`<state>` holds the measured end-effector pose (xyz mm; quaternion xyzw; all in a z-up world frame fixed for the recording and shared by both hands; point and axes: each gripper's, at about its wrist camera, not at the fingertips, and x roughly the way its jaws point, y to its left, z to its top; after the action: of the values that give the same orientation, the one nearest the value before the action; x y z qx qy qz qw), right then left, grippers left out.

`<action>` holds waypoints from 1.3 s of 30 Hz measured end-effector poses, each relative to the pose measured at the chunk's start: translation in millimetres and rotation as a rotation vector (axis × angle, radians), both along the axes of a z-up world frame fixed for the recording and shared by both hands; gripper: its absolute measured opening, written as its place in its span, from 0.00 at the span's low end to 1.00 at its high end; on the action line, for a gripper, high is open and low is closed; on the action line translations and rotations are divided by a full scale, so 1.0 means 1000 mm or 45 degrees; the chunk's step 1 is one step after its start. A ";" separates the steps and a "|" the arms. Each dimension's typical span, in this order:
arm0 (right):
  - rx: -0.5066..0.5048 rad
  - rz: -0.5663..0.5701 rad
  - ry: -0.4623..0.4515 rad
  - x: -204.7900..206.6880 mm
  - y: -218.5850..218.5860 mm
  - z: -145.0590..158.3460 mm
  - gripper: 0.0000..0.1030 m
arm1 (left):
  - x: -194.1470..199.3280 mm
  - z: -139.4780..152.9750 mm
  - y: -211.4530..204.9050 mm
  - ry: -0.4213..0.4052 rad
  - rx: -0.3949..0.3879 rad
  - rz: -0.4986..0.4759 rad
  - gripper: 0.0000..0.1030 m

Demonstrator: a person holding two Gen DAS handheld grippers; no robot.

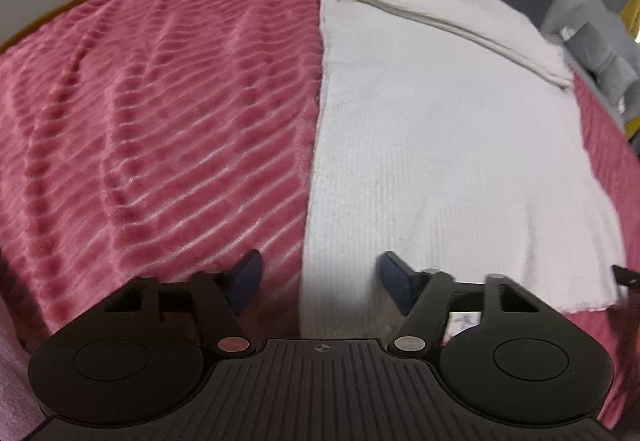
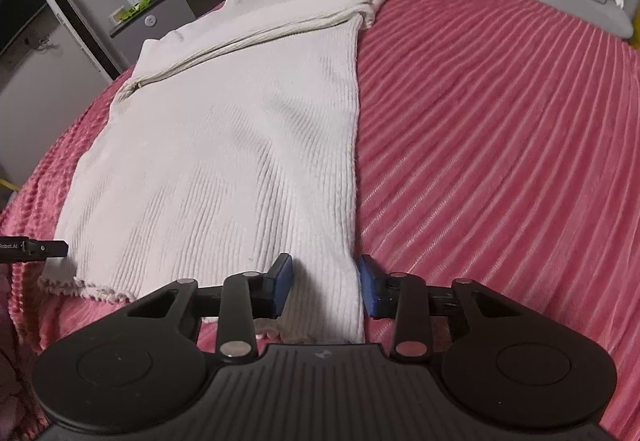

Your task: Fold small clothes

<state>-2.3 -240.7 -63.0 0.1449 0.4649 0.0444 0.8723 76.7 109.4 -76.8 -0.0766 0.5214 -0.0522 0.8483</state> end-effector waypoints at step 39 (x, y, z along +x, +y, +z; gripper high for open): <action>0.211 -0.118 -0.226 0.141 -0.043 0.056 0.06 | 0.132 0.086 -0.027 -0.186 0.001 0.099 0.16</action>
<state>138.4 -283.3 -6.6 0.2331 0.3733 0.0548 0.8963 209.0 82.3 8.8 -0.0926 0.4546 -0.0245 0.8855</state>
